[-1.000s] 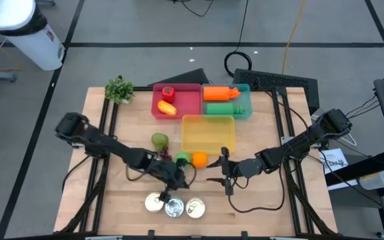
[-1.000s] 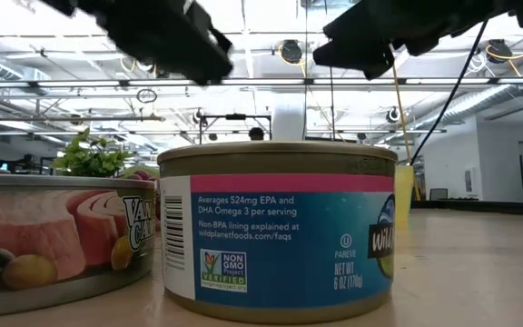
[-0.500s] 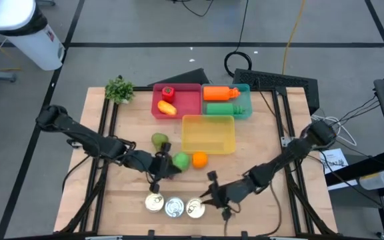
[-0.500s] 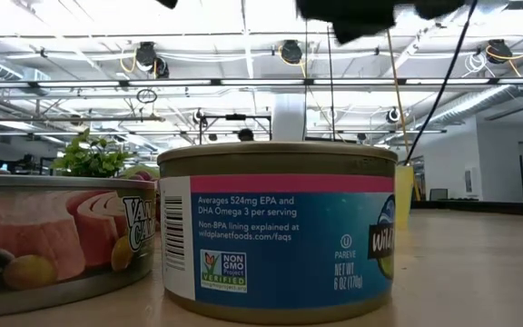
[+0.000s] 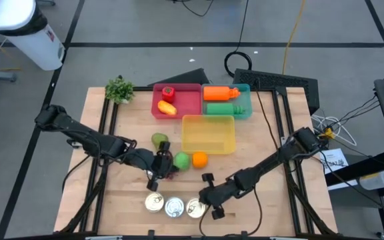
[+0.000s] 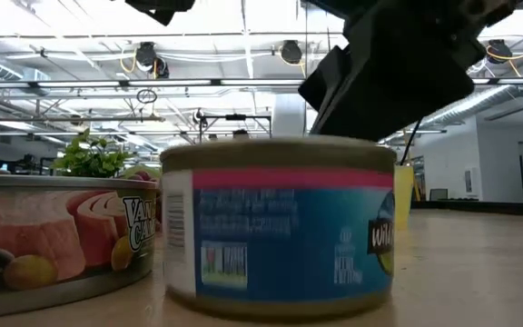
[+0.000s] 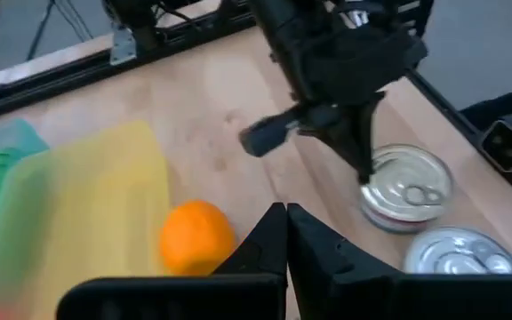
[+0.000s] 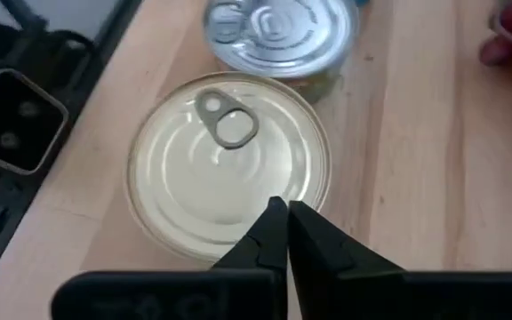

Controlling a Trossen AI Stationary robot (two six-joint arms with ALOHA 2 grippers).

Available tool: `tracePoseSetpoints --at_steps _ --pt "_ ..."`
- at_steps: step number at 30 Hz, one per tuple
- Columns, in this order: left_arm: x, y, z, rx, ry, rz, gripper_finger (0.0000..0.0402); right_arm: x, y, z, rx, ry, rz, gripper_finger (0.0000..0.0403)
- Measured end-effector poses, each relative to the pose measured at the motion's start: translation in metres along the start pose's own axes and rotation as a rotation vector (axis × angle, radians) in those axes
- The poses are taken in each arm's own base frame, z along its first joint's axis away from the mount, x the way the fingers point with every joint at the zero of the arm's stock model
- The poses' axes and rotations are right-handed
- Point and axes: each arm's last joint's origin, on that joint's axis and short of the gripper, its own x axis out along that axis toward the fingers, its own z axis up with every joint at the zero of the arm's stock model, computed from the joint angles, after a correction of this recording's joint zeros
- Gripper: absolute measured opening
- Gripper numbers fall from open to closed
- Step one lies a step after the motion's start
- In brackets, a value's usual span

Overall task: Pick & Place Food Item
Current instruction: Put the right blue tuna can into the yellow bin

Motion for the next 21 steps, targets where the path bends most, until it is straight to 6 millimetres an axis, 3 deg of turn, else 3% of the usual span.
tracePoseSetpoints --at_steps 6,13,21 --pt "0.001 -0.011 -0.008 0.017 0.032 -0.044 0.0003 -0.002 0.003 -0.004 0.057 0.012 -0.098 0.0001" --pt "0.006 -0.02 -0.029 -0.077 0.071 -0.061 0.0014 -0.003 -0.003 -0.01 0.103 0.039 -0.241 0.0" --pt "0.014 -0.027 -0.049 -0.156 -0.008 -0.073 0.001 -0.004 -0.008 -0.012 0.078 0.025 -0.376 0.0"
